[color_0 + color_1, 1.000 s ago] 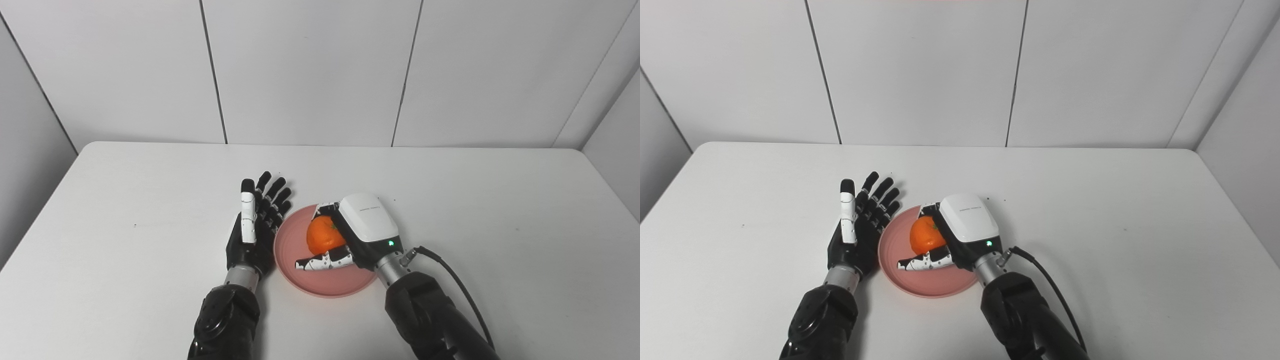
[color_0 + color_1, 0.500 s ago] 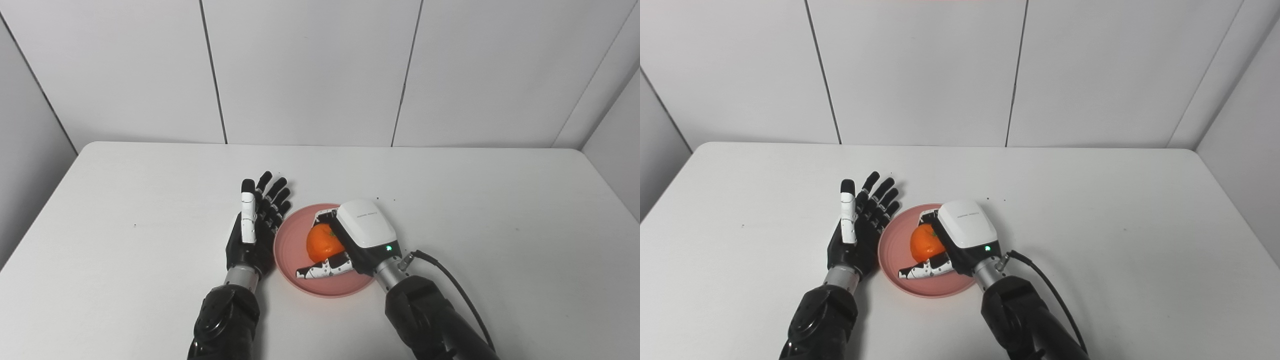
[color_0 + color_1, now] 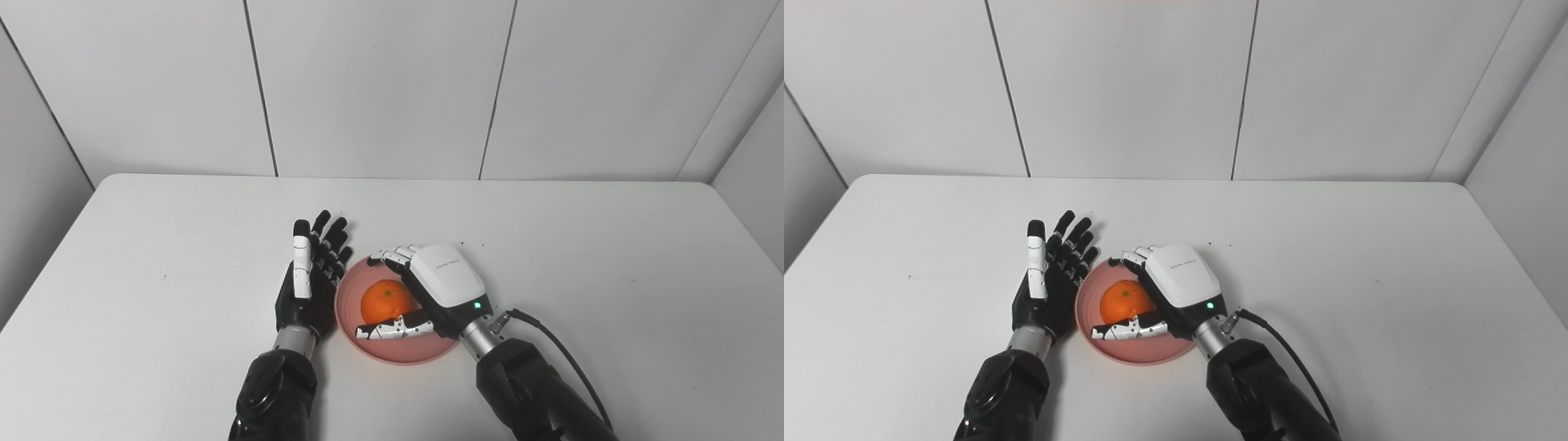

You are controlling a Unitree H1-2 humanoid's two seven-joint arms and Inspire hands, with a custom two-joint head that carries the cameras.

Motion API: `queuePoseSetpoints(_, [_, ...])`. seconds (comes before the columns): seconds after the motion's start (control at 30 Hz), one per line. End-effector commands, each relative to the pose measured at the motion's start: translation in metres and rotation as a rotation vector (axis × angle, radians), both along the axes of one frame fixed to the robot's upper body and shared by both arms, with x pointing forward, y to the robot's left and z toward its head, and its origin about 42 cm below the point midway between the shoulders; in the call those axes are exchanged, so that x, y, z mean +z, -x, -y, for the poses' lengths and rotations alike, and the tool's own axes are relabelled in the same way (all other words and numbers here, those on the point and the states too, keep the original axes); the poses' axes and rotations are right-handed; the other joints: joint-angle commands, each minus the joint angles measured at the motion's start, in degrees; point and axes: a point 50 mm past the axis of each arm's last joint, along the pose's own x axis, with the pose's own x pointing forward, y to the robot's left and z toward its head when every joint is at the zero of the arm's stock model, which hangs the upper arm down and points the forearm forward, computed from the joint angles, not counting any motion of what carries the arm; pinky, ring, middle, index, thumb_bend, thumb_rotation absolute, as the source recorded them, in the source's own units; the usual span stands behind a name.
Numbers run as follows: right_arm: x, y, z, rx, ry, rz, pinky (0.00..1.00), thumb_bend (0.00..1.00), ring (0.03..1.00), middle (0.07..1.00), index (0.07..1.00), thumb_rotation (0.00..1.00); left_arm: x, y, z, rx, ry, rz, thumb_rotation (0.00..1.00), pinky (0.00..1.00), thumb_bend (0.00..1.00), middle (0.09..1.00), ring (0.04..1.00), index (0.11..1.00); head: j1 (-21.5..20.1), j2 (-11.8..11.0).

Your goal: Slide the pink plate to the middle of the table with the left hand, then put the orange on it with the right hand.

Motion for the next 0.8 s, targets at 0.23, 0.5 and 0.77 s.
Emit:
queuePoseSetpoints(0.23, [0.041, -0.004, -0.004, 0.042, -0.093, 0.123, 0.69, 1.0, 0.77, 0.81, 0.756, 0.95, -0.043, 0.021, 0.0, -0.01, -0.032, -0.196, 0.84, 0.97, 0.9, 0.934, 0.952, 0.933, -0.05, 0.14])
queuePoseSetpoints(0.5, [0.068, -0.002, -0.001, 0.023, -0.22, 0.179, 0.68, 0.98, 0.77, 0.803, 0.758, 1.0, -0.041, 0.019, -0.001, 0.004, -0.033, -0.189, 0.83, 0.94, 0.92, 0.906, 0.921, 0.909, -0.07, 0.22])
queuePoseSetpoints(0.77, [0.087, -0.01, 0.017, -0.04, -0.464, 0.091, 0.72, 0.95, 0.801, 0.807, 0.779, 1.0, -0.025, 0.008, -0.008, 0.057, -0.087, -0.104, 0.82, 0.97, 0.92, 0.882, 0.905, 0.912, -0.13, 0.2])
